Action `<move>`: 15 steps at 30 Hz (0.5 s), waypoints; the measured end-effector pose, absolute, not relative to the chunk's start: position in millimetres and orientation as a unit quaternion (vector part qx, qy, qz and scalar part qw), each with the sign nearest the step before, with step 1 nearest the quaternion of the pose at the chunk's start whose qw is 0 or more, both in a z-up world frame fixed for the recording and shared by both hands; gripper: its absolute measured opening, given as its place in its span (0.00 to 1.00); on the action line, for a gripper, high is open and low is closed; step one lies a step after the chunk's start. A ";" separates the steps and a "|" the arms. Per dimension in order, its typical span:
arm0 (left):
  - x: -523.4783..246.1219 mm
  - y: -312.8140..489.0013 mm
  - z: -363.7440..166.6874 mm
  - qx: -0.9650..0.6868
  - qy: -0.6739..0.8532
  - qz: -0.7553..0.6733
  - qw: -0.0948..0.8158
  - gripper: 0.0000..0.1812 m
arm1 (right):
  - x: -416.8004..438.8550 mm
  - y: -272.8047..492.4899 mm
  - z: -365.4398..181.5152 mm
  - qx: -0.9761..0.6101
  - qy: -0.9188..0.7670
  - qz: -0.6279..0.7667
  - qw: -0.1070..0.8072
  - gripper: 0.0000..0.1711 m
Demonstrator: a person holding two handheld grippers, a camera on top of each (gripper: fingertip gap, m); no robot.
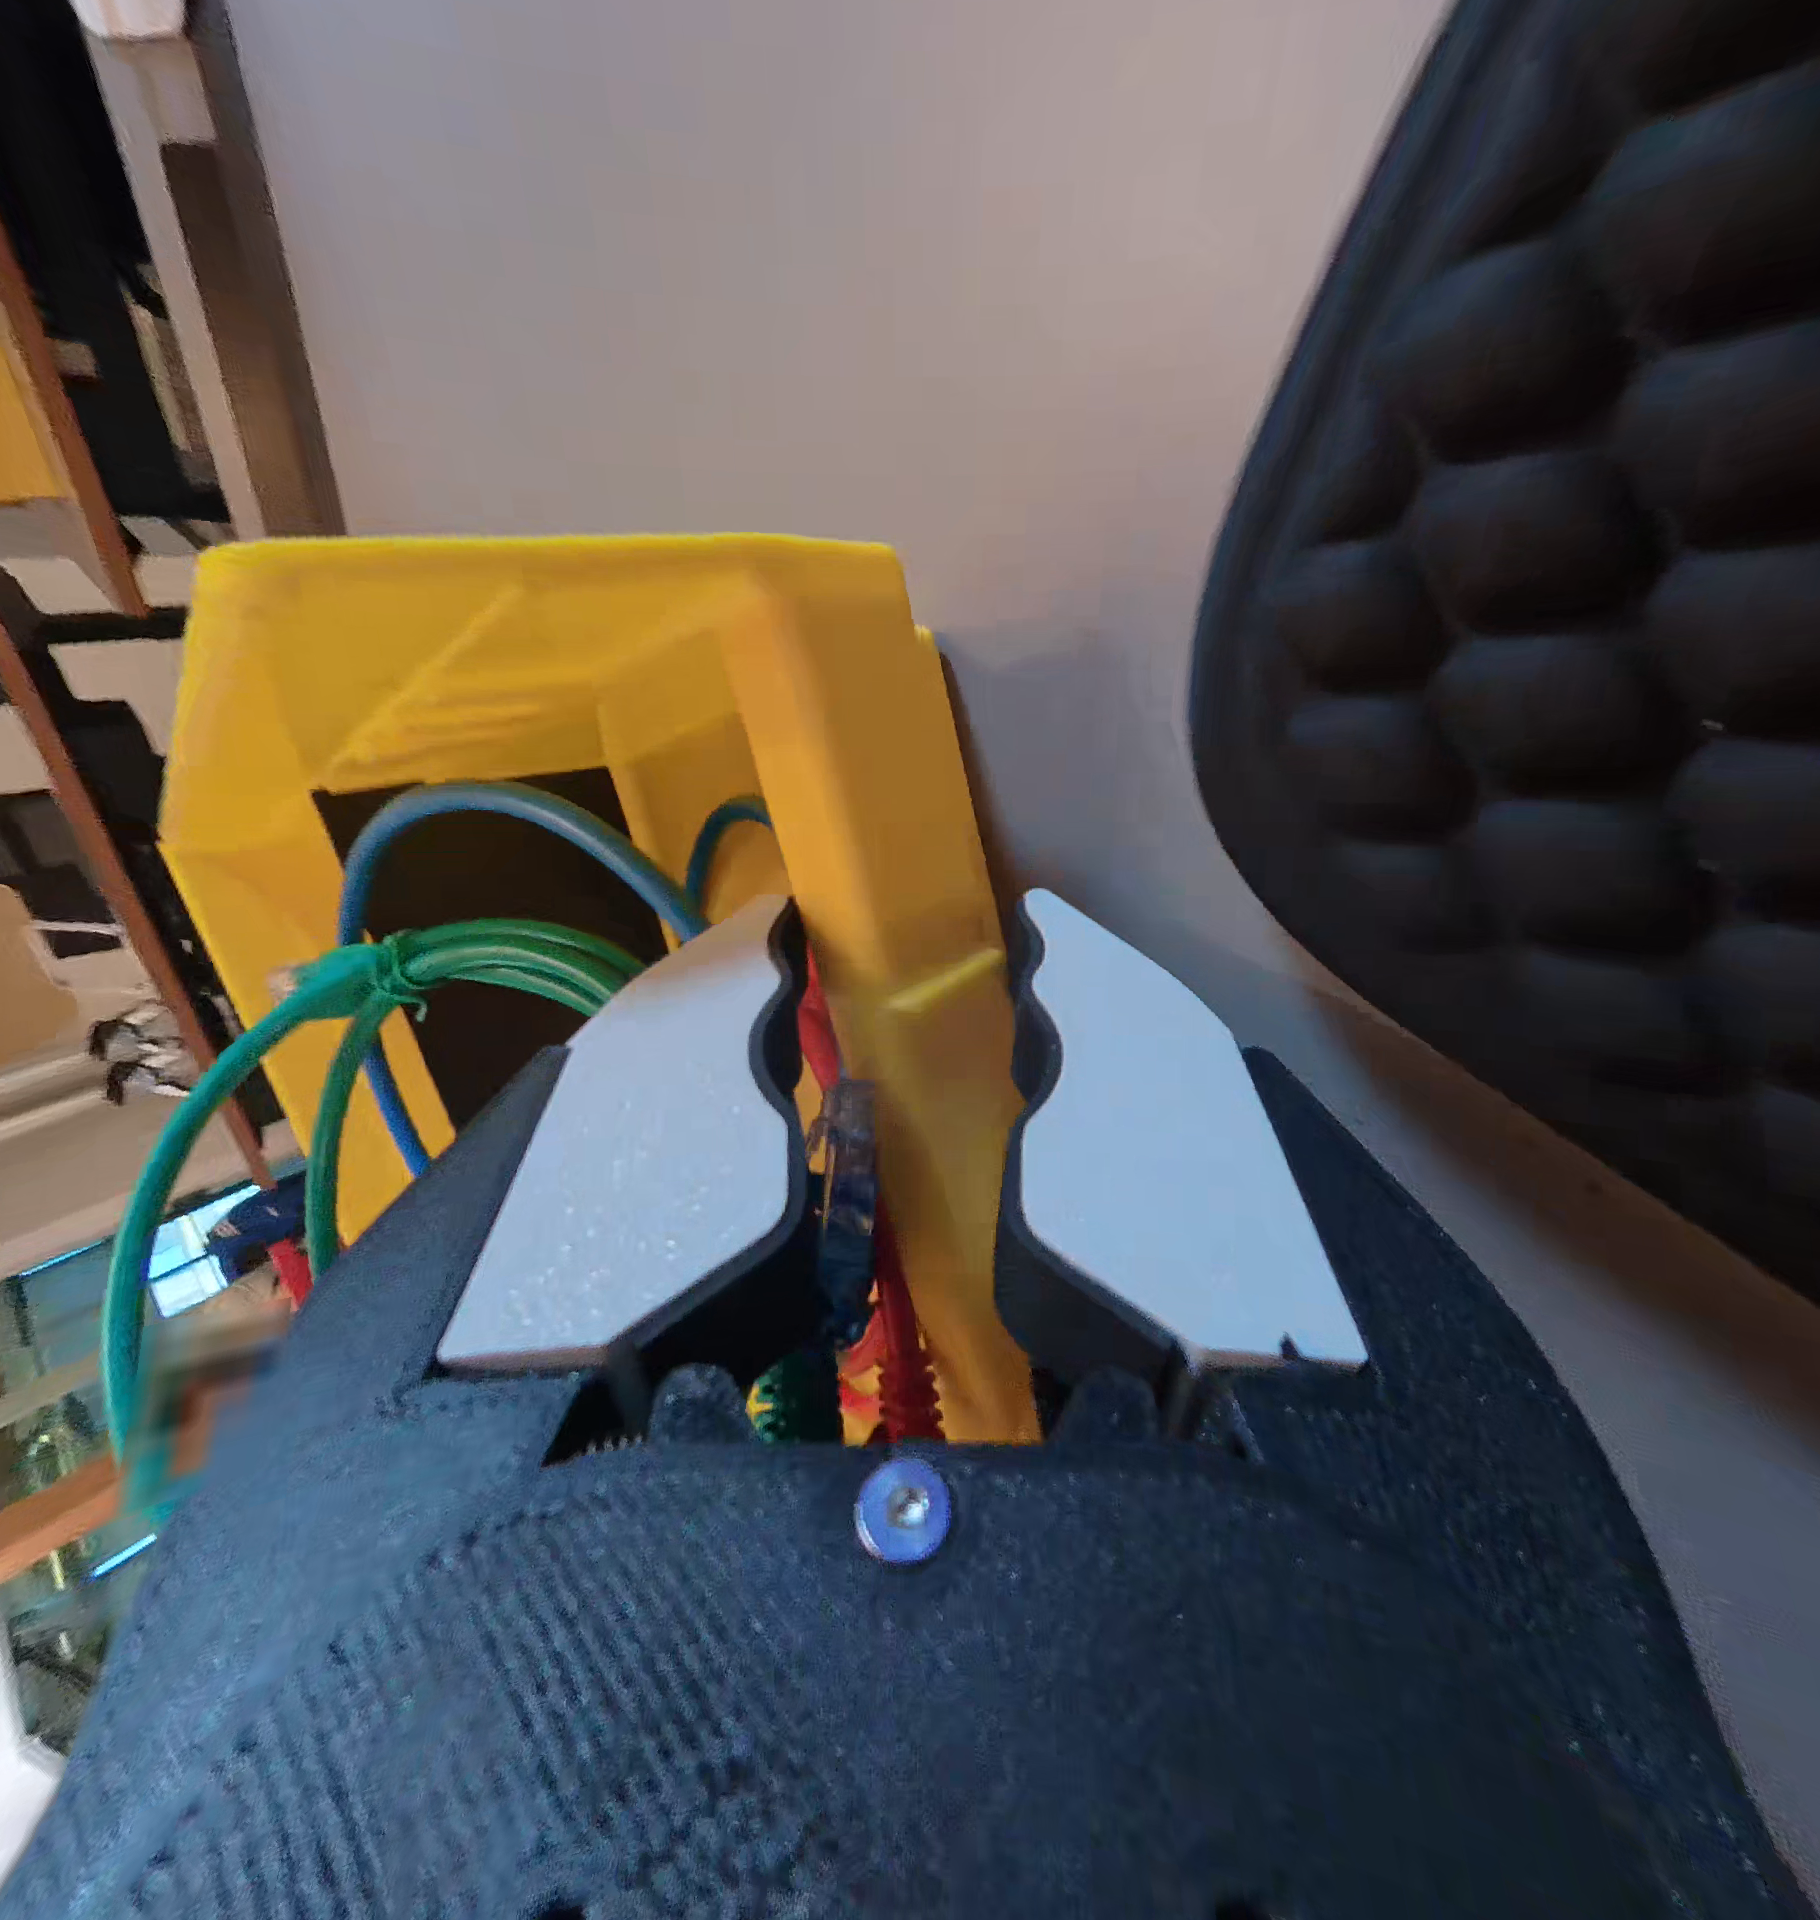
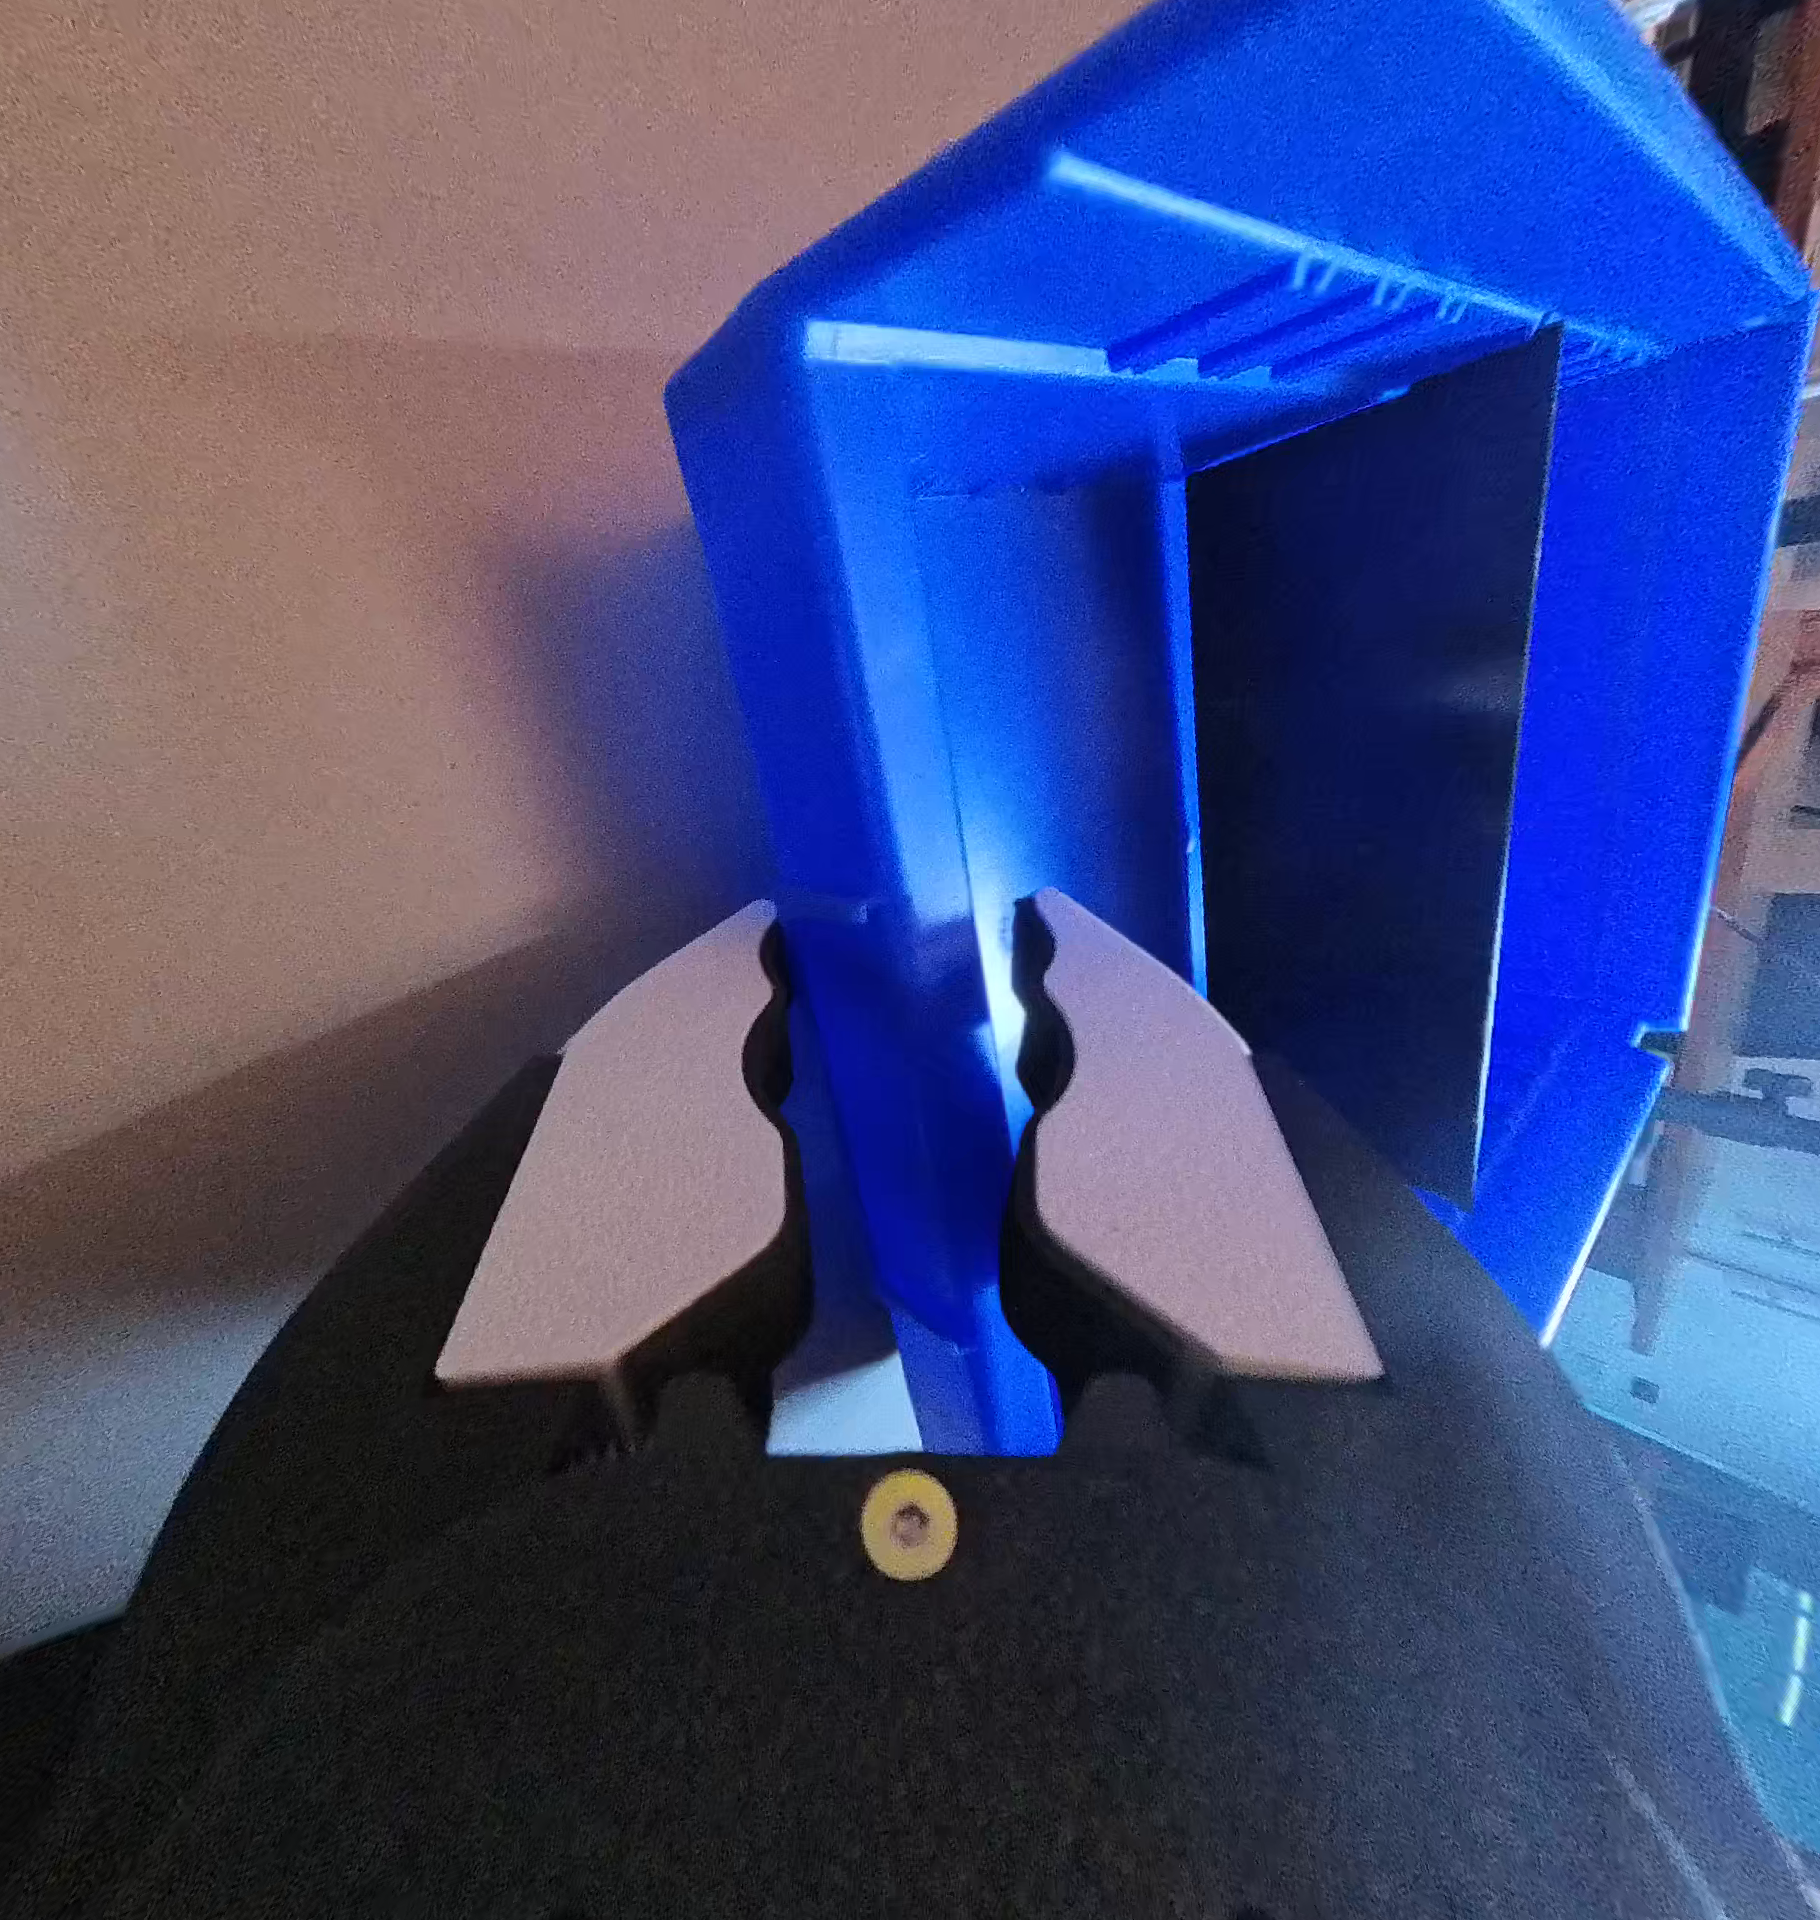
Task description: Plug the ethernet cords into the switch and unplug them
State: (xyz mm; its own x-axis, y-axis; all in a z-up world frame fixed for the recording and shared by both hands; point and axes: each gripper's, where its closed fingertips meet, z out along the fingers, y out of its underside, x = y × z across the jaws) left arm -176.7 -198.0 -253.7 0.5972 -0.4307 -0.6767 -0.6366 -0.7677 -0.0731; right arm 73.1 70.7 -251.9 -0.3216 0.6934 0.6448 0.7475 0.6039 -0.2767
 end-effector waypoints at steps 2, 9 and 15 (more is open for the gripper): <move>-183.2 -189.5 -253.6 -0.875 0.308 0.337 0.160 0.21 | 66.8 74.0 -249.3 -0.461 -0.801 -0.009 0.381 0.27; -195.7 -170.6 -253.7 -0.861 0.343 0.326 0.187 0.20 | 57.0 90.0 -257.3 -0.480 -0.793 -0.002 0.376 0.28; -190.6 -160.7 -235.2 -0.865 0.305 0.284 0.281 0.20 | 55.9 113.8 -255.8 -0.524 -0.764 -0.023 0.376 0.27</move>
